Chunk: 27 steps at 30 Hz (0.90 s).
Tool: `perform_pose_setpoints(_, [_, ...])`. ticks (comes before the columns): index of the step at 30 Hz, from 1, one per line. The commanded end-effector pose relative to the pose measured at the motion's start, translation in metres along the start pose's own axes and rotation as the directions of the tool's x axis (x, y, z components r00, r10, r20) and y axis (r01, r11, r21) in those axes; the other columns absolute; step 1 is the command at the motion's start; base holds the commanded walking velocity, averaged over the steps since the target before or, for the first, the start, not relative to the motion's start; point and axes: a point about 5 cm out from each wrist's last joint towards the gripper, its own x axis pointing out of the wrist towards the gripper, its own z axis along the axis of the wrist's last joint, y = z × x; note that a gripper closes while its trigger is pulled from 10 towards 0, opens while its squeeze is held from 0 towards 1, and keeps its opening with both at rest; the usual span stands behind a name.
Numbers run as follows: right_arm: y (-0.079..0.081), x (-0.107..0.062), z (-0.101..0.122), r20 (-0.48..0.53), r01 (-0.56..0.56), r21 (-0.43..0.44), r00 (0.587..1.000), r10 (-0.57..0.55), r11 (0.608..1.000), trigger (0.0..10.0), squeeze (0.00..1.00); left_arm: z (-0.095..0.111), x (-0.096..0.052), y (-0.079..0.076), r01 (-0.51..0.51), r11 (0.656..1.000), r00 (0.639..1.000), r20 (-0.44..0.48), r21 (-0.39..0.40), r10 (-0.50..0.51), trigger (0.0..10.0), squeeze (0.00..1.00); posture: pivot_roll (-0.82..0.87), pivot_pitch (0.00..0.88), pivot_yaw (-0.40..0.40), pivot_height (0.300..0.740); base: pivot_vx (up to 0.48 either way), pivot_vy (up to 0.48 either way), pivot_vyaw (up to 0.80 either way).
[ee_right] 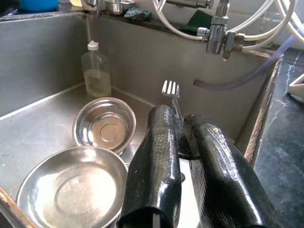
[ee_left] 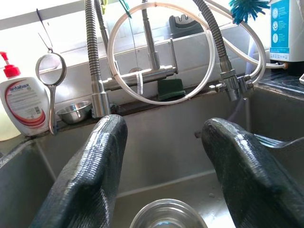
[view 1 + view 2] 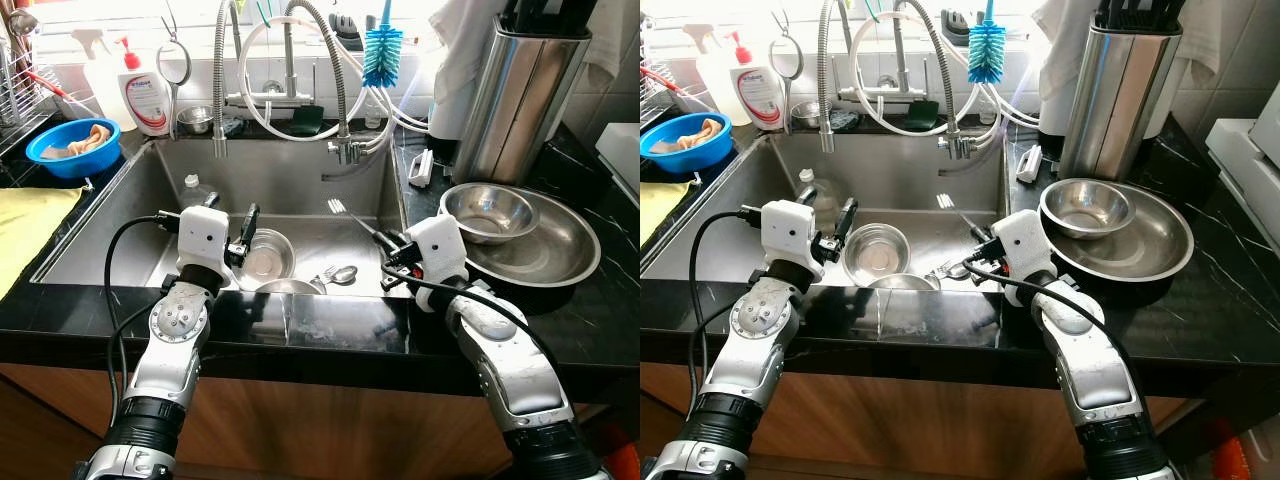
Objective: Kitchen organization
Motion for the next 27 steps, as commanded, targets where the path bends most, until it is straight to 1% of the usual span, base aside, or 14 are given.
perform_pose_setpoints(1, [0.003, 0.001, -0.003, -0.018, -0.017, 0.007, 1.0, 0.017, 1.0, 10.0, 0.0, 0.001, 0.002, 0.001, 0.004, 1.0, 1.0, -0.003, 0.014, -0.004, 10.0, 0.0, -0.05, 0.0, 0.043, 0.74, 0.0, 0.0, 0.0])
perform_pose_setpoints(4, [0.004, 0.001, -0.002, -0.016, -0.019, 0.01, 1.0, 0.02, 1.0, 10.0, 0.01, 0.0, 0.002, 0.001, 0.003, 1.0, 1.0, -0.004, 0.015, -0.003, 10.0, 0.0, -0.05, 0.0, 0.043, 0.74, 0.0, 0.0, 0.0])
perform_pose_setpoints(5, [0.004, 0.001, -0.002, -0.016, -0.02, 0.01, 1.0, 0.02, 1.0, 10.0, 0.97, 0.0, 0.001, 0.001, 0.003, 1.0, 1.0, -0.006, 0.014, -0.002, 10.0, 0.0, -0.05, 0.0, 0.043, 0.74, 0.0, 0.0, 0.0])
perform_pose_setpoints(6, [0.004, 0.001, -0.002, -0.014, -0.018, 0.011, 1.0, 0.018, 1.0, 10.0, 1.0, 0.0, 0.001, 0.001, 0.002, 1.0, 1.0, -0.007, 0.014, -0.002, 10.0, 0.0, -0.05, 0.0, 0.041, 0.74, 0.0, 0.0, 0.0])
perform_pose_setpoints(15, [0.004, 0.001, -0.001, -0.014, -0.014, 0.014, 1.0, 0.014, 1.0, 10.0, 1.0, -0.001, 0.0, 0.002, -0.003, 1.0, 1.0, -0.011, 0.016, 0.004, 10.0, 0.0, -0.05, 0.0, 0.043, 0.74, 0.0, 0.0, 0.0])
perform_pose_setpoints(21, [0.004, 0.002, 0.004, 0.001, -0.001, 0.006, 1.0, 0.001, 1.0, 10.0, 1.0, -0.001, 0.001, 0.003, -0.006, 1.0, 1.0, -0.012, 0.017, 0.006, 10.0, 0.0, -0.05, 0.0, 0.046, 0.74, 0.0, 0.0, 0.0])
perform_pose_setpoints(22, [0.0, 0.002, 0.011, 0.024, 0.03, -0.007, 0.999, -0.03, 1.0, 10.0, 0.0, -0.001, 0.001, 0.003, -0.007, 1.0, 1.0, -0.013, 0.018, 0.007, 10.0, 0.0, -0.05, 0.0, 0.049, 0.74, 0.0, 0.0, 0.0])
perform_pose_setpoints(25, [-0.008, 0.001, 0.027, 0.071, 0.08, -0.016, 0.994, -0.079, 0.997, 10.0, 0.0, -0.001, 0.001, 0.003, -0.008, 1.0, 1.0, -0.013, 0.017, 0.008, 10.0, 0.0, -0.05, 0.0, 0.049, 0.74, 0.0, 0.0, 0.0])
perform_pose_setpoints(26, [-0.013, 0.001, 0.036, 0.099, 0.113, -0.013, 0.989, -0.111, 0.993, 10.0, 0.0, -0.001, 0.001, 0.003, -0.007, 1.0, 1.0, -0.013, 0.017, 0.007, 10.0, 0.0, -0.06, 0.0, 0.05, 0.74, 0.0, 0.0, 0.0])
perform_pose_setpoints(27, [-0.013, 0.001, 0.036, 0.099, 0.113, -0.013, 0.989, -0.111, 0.993, 10.0, 0.0, -0.001, 0.001, 0.003, -0.007, 1.0, 1.0, -0.013, 0.017, 0.007, 10.0, 0.0, -0.06, 0.0, 0.05, 0.74, 0.0, 0.0, 0.0])
